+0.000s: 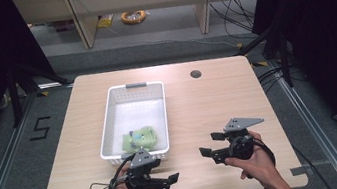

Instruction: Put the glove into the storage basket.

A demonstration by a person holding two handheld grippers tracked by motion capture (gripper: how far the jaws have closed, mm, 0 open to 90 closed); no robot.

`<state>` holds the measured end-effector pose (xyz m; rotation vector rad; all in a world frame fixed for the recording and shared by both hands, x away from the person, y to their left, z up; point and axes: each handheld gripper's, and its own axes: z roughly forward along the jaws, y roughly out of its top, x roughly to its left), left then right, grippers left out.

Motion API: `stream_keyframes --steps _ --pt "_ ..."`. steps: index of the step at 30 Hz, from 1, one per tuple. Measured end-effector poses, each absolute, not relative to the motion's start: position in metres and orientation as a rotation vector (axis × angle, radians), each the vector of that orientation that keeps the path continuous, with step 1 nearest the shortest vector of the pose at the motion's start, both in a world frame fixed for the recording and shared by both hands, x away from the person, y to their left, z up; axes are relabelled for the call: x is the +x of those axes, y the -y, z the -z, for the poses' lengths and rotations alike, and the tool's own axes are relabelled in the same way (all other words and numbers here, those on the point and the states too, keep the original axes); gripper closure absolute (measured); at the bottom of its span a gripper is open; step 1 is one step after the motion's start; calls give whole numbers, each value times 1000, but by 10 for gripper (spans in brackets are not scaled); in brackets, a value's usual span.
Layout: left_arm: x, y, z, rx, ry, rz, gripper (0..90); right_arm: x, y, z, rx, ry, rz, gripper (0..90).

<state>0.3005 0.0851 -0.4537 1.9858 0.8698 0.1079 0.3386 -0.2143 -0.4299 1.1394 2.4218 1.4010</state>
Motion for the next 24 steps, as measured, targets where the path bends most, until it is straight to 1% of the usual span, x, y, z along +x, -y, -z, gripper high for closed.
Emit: stream_keyframes --steps 5,6,11,12,15,17,18,23,24 --pt "299 -83 460 1992 -868 -91 202 334 218 434 1183 -2406 -1395 269" --pt "298 -83 463 1991 -868 -81 202 334 221 437 1139 -2416 -1400 269" --pt "296 -82 467 1996 -870 -90 202 328 222 443 1180 -2421 -1421 266" --pt "295 -82 470 2001 -865 -91 202 329 225 447 1128 -2430 -1421 259" --pt "293 -81 473 2006 -867 -91 201 324 225 450 1185 -2431 -1411 255" --pt "291 -80 476 2004 -878 -83 200 325 227 452 1148 -2431 -1405 253" --pt "290 -81 477 2017 -877 -91 200 321 227 454 1187 -2426 -1420 250" --pt "286 -80 484 2037 -863 -79 200 317 228 458 1174 -2434 -1393 239" --pt "285 -81 485 2050 -850 -94 200 316 229 461 1148 -2435 -1399 235"
